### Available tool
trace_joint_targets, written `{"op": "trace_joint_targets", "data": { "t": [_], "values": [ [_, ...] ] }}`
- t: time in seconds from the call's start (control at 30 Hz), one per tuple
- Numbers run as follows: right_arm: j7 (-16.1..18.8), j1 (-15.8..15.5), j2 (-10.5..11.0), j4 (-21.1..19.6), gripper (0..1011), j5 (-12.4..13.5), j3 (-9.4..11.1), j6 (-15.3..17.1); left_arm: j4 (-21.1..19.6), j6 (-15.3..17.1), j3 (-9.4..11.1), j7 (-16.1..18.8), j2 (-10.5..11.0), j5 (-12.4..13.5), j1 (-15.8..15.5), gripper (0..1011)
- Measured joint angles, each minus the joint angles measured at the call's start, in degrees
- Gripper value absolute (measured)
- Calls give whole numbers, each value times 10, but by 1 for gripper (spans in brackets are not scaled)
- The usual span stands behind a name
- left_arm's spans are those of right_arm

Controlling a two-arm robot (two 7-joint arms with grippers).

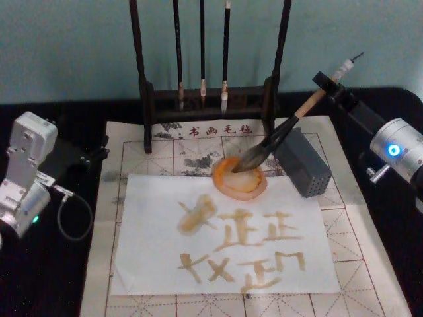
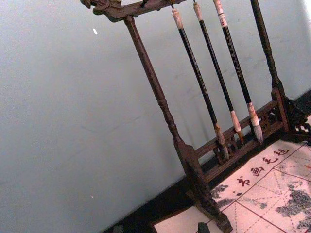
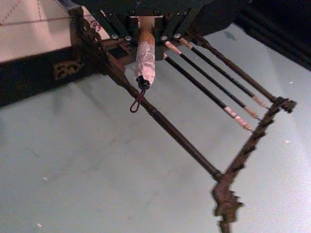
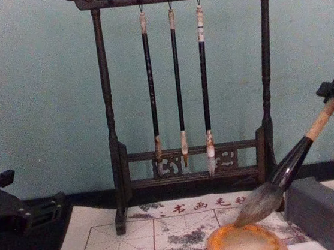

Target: Pick up the brush from the inkstone, write on the paper, then place the brush back to its original position.

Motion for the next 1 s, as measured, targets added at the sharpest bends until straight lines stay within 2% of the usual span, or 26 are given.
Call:
{"op": "trace_joint_targets", "data": {
  "t": [0.33,0.5,1.0],
  "values": [
    [-68,8,-17,16,187,47,-1,24,0,0,0,0,0,0,0,1001],
    [-92,12,-24,23,187,62,-2,25,0,0,0,0,0,0,0,1001],
    [-140,22,-33,40,187,81,-17,5,0,0,0,0,0,0,0,1001]
  ]
}}
